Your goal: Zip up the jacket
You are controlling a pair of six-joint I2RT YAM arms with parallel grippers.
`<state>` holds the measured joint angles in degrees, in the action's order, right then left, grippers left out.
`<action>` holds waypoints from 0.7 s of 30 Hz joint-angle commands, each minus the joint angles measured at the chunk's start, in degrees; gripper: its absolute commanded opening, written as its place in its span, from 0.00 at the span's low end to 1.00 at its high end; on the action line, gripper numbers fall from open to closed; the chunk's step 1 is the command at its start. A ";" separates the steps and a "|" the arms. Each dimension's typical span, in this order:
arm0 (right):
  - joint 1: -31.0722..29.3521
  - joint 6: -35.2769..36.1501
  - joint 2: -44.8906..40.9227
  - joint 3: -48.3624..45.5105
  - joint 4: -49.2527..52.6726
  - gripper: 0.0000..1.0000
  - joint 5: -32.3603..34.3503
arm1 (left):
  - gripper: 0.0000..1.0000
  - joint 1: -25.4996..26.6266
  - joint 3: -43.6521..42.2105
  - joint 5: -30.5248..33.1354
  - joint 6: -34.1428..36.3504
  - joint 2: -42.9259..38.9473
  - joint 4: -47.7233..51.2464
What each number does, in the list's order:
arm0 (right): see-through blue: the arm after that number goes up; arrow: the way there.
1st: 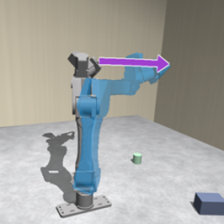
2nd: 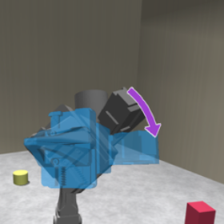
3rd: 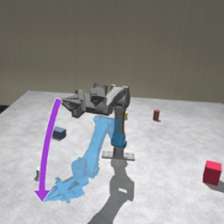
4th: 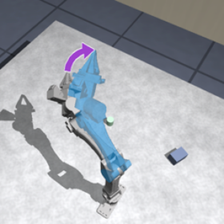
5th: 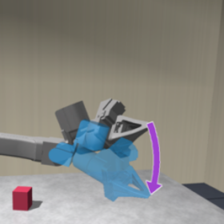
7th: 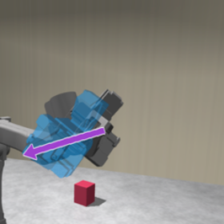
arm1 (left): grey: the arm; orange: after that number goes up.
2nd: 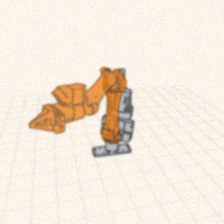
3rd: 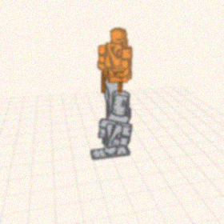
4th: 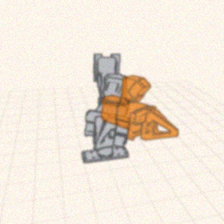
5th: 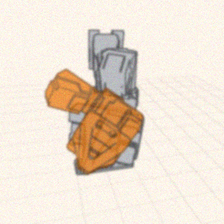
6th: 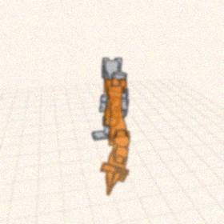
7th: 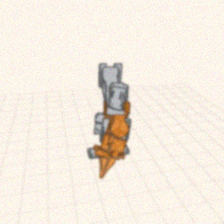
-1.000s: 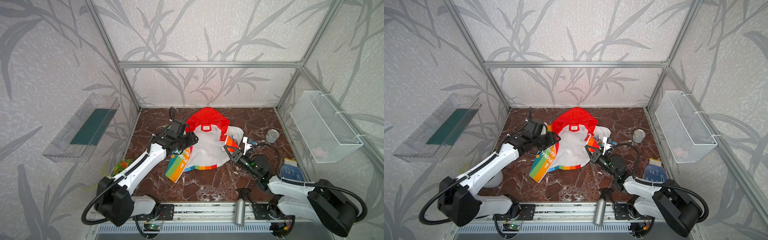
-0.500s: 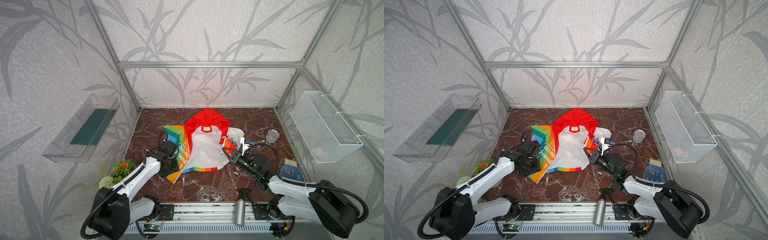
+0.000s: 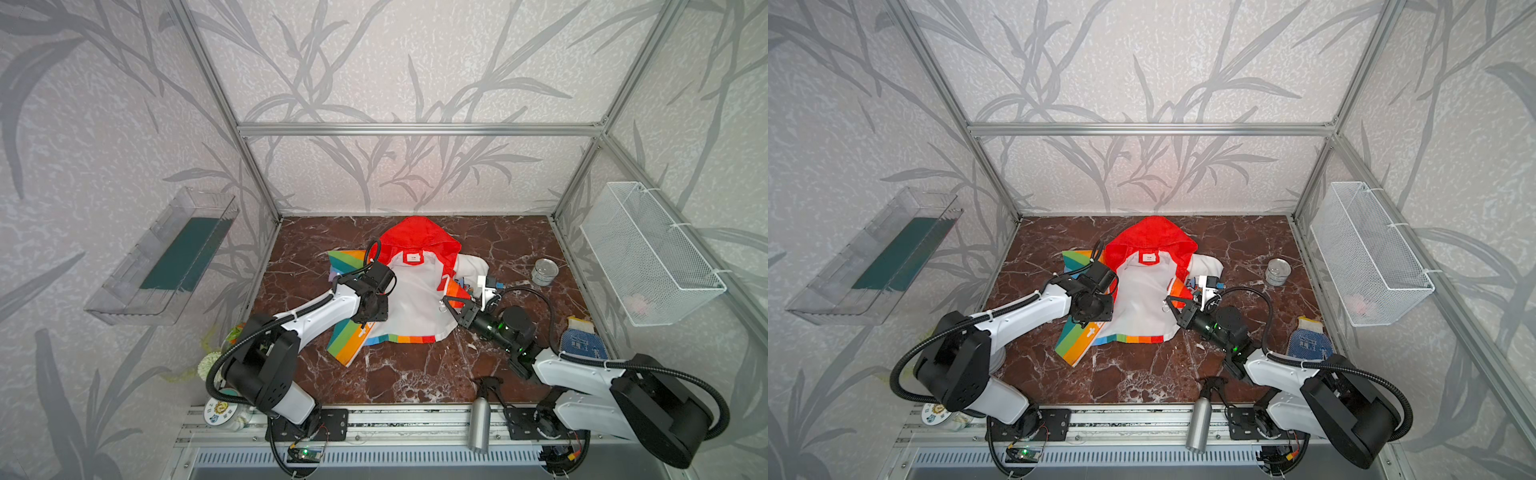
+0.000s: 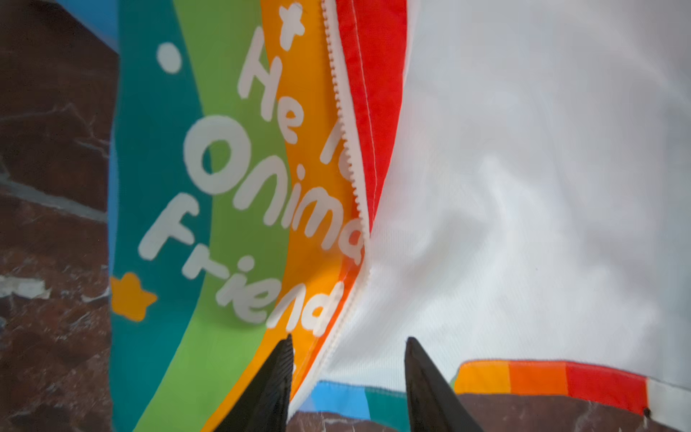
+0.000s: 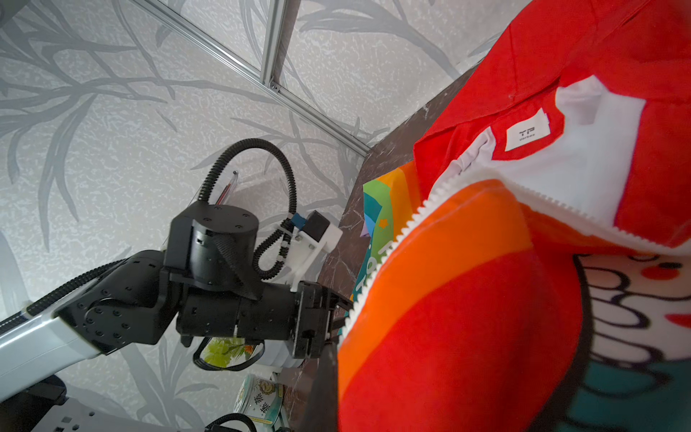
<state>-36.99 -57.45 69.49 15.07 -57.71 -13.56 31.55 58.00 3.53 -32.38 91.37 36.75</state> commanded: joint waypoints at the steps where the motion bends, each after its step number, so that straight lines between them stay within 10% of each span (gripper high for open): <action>1: 0.45 0.71 -2.78 2.44 1.17 0.00 -0.54 | 0.46 0.38 1.89 3.57 1.63 3.30 -3.09; 21: 1.57 0.94 -8.78 0.75 6.62 0.00 0.99 | 0.06 0.41 9.15 4.33 6.55 13.11 -3.11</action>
<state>-35.75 -57.17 61.65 15.90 -50.63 -13.28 31.83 65.39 5.17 -27.53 105.10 31.22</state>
